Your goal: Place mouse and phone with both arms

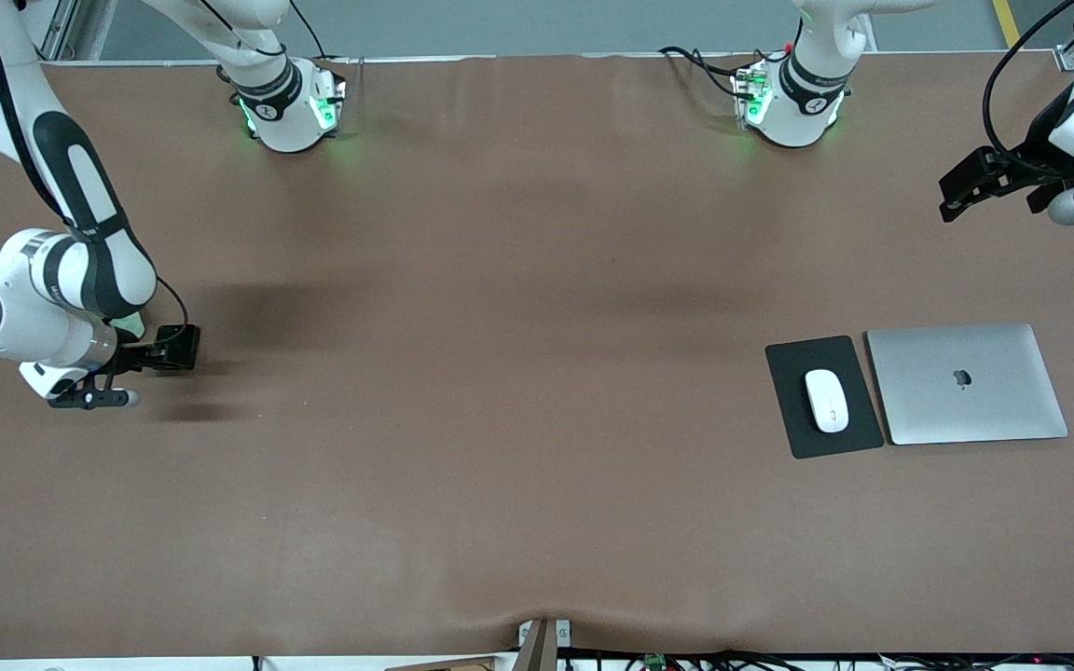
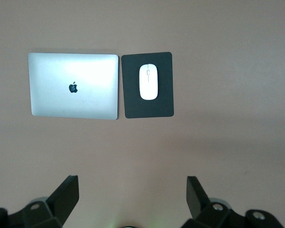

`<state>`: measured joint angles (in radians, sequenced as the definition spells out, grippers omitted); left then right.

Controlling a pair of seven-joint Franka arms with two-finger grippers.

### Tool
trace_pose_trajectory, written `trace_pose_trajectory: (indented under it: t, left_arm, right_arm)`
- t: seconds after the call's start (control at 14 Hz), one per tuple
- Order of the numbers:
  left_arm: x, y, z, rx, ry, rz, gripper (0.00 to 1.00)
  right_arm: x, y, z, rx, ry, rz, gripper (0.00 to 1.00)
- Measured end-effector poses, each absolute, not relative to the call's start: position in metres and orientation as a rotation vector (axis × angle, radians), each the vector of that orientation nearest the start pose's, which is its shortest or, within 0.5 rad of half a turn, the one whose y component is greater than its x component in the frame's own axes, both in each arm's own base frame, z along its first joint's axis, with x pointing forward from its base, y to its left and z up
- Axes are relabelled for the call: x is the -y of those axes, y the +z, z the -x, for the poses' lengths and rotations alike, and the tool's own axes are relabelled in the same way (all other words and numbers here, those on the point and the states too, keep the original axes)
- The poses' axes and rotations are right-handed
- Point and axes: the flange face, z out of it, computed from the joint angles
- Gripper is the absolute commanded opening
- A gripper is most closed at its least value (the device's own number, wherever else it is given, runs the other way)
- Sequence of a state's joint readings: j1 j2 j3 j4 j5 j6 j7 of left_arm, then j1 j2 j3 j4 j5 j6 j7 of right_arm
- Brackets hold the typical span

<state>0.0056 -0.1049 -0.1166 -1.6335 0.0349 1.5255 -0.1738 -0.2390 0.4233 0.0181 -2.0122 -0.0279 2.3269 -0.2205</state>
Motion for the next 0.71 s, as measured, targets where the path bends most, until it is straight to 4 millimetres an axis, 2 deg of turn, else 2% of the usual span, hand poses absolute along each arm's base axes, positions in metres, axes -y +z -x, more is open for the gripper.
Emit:
trace_pose_trajectory:
  t: [0.21,0.43,0.57,0.71]
  left_arm:
    - [0.056,0.647,-0.514,0.103,-0.005,3.093,1.0]
    - [0.054,0.649,-0.513,0.107,0.003,3.092,1.0]
    - [0.054,0.649,-0.512,0.107,0.005,3.092,1.0]
    - [0.053,0.649,-0.512,0.108,0.008,3.091,1.0]
  right_arm:
    - [0.091,0.284,-0.594,-0.008,0.183,3.134,1.0]
    - [0.051,0.35,-0.606,-0.032,0.272,3.135,1.0]
    - [0.041,0.402,-0.608,-0.03,0.31,3.134,1.0]
    - [0.033,0.456,-0.604,-0.019,0.276,3.134,1.0]
